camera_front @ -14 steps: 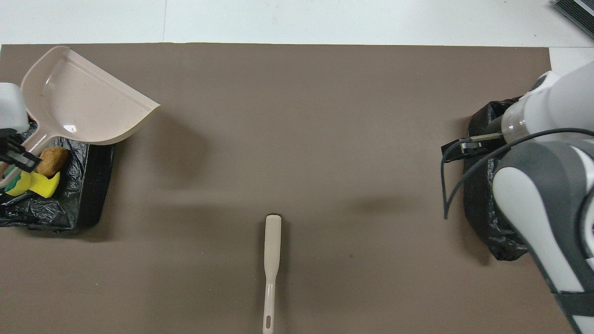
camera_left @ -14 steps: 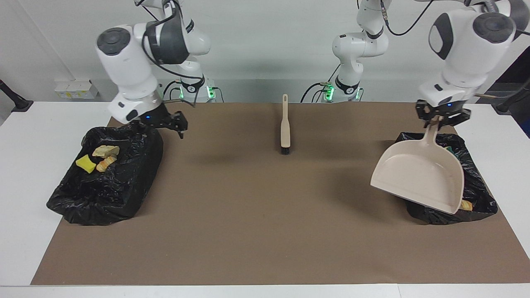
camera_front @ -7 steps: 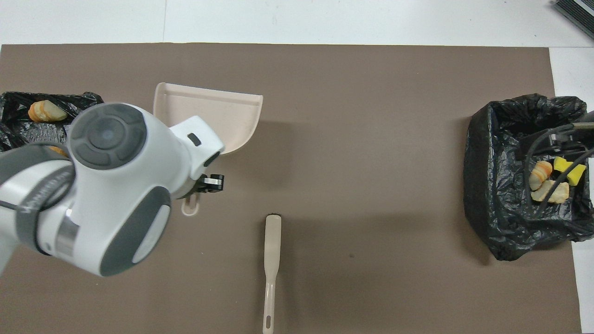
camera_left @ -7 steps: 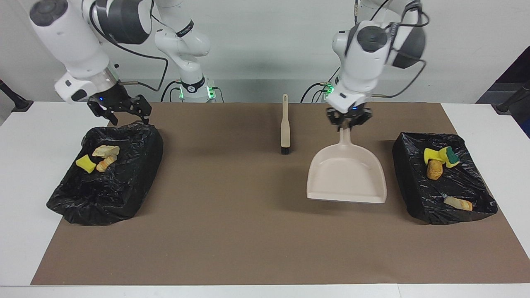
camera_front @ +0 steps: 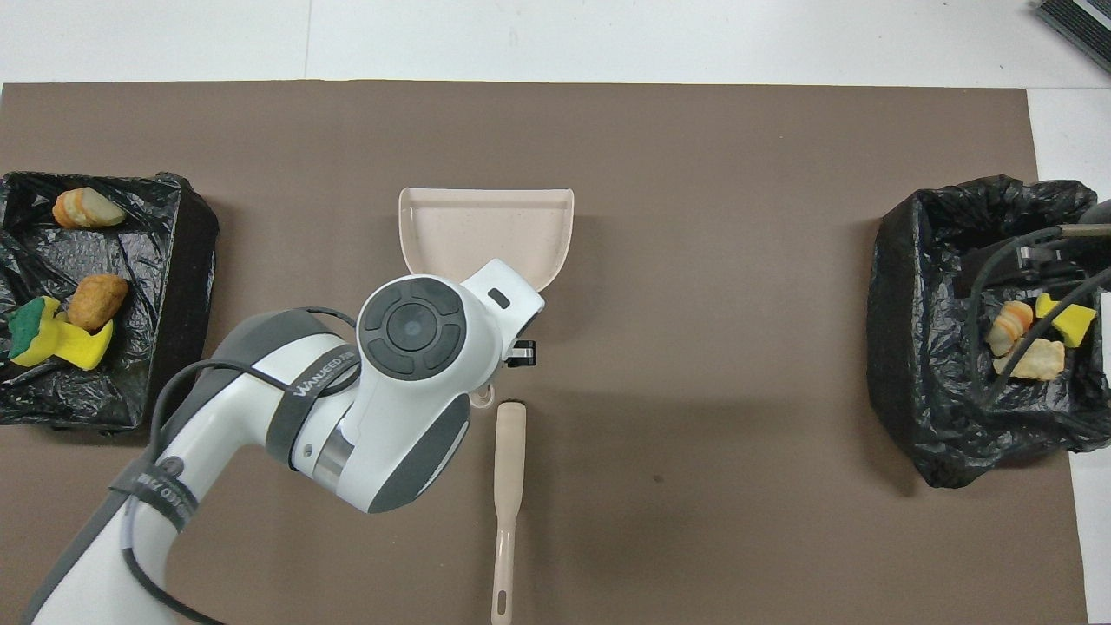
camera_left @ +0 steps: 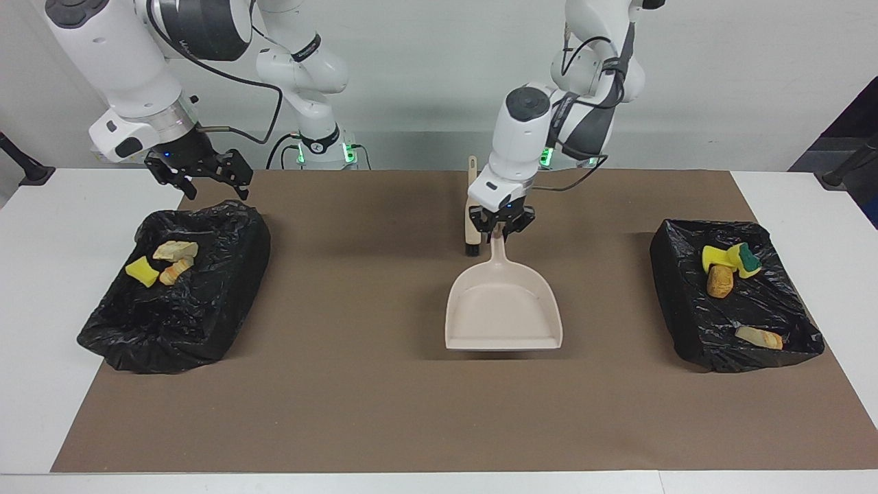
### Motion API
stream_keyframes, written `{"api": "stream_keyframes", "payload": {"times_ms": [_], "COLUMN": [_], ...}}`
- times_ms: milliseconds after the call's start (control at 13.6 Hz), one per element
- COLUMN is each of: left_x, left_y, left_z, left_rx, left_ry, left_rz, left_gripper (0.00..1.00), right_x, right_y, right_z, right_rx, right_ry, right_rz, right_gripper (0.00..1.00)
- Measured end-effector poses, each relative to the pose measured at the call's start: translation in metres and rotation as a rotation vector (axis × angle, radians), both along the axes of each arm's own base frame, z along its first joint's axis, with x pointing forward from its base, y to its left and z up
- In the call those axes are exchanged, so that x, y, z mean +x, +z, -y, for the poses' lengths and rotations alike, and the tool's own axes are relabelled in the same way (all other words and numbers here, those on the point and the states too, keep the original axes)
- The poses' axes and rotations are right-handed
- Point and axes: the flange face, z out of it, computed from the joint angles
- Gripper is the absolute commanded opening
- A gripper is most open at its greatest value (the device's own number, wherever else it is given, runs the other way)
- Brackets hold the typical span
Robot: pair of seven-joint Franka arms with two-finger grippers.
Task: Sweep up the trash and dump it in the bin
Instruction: 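Lower the dustpan onto the table center with the left gripper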
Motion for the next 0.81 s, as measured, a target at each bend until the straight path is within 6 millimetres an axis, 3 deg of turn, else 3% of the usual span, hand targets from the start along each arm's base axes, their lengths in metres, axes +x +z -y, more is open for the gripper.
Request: {"api": "stream_keyframes", "payload": {"times_ms": [368,810], "left_x": [0.008,0.001], "left_y": [-0.026,-0.040], "left_z": [0.019,0.040], "left_rx": [-0.021,-0.037], "left_ry": [0.000,-0.017], "left_rz": [0.017,0.025], "left_gripper": [0.00,0.00], "right_x": [0.000,0.001], "right_y": [0.000,0.000], "right_z": [0.001,0.001], "right_rx": [0.000,0.000], "right_ry": [-0.002,-0.005], "right_rz": [0.000,0.006], "right_gripper": [1.00,1.00]}}
